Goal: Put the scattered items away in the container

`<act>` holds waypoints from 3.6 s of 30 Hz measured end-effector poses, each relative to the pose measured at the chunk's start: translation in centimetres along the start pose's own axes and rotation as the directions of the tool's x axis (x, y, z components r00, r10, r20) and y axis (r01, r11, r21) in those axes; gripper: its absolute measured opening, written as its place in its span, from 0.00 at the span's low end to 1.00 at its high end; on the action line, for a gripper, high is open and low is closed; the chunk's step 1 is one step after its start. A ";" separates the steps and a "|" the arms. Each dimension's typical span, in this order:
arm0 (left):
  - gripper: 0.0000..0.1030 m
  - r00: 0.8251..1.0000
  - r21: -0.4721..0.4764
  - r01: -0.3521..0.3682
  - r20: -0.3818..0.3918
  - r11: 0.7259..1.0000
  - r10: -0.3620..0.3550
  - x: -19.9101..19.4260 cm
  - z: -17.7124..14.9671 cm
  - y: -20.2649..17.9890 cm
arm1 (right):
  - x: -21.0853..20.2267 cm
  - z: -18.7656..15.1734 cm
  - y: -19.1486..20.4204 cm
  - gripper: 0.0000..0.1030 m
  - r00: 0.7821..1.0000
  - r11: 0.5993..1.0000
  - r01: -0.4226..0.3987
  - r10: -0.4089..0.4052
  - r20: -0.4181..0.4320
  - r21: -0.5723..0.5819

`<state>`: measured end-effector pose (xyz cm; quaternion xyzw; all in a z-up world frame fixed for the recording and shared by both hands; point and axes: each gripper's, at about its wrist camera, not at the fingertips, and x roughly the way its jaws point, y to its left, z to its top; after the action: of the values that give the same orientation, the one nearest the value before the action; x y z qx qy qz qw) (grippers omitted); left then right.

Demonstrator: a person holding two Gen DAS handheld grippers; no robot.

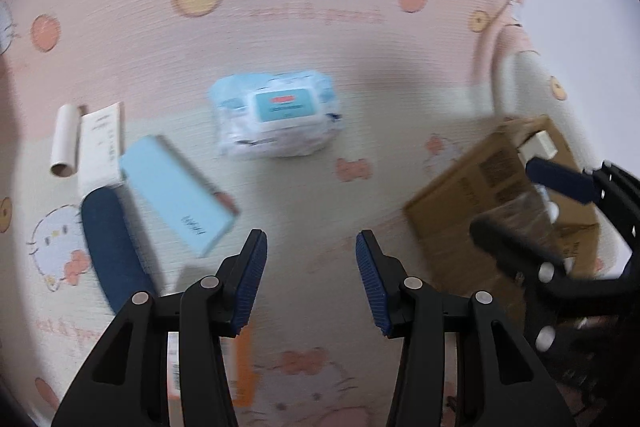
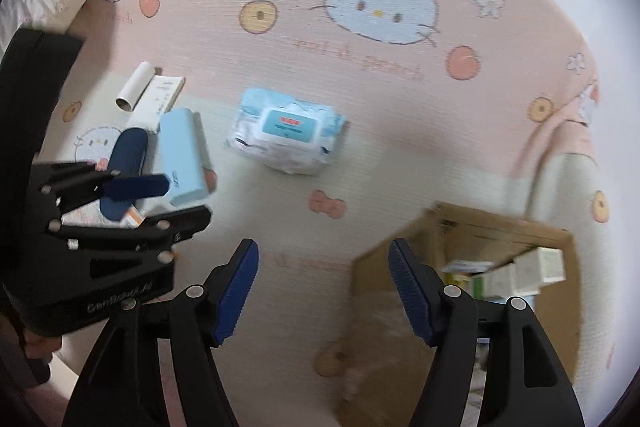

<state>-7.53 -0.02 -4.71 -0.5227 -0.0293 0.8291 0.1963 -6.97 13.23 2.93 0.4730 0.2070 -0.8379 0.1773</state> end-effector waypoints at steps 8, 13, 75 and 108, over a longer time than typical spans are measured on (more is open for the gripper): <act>0.49 0.998 -0.163 -0.062 0.009 0.985 0.064 -0.1 -0.9 10.3 | 5.8 2.5 5.6 0.64 0.982 0.982 -0.189 0.189 0.020 -0.018; 0.49 0.999 -0.356 -0.040 0.018 0.934 0.049 -0.3 -1.1 17.4 | 9.3 4.4 8.7 0.64 0.947 0.947 -0.321 0.322 0.024 -0.017; 0.36 0.974 -0.548 0.181 0.217 0.816 -0.070 6.8 6.4 30.3 | 20.5 13.8 22.3 0.46 0.657 0.634 -0.694 0.751 0.059 -0.341; 0.34 0.948 -0.167 0.297 -0.068 0.940 -0.312 8.1 2.5 3.0 | 14.4 -5.8 -2.5 0.46 0.791 0.795 -0.601 0.577 0.204 0.084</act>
<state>-13.69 0.48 -11.28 -0.5636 -0.1650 0.7586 0.2822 -11.04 16.94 -11.78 0.4532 -0.0276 -0.7900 0.4121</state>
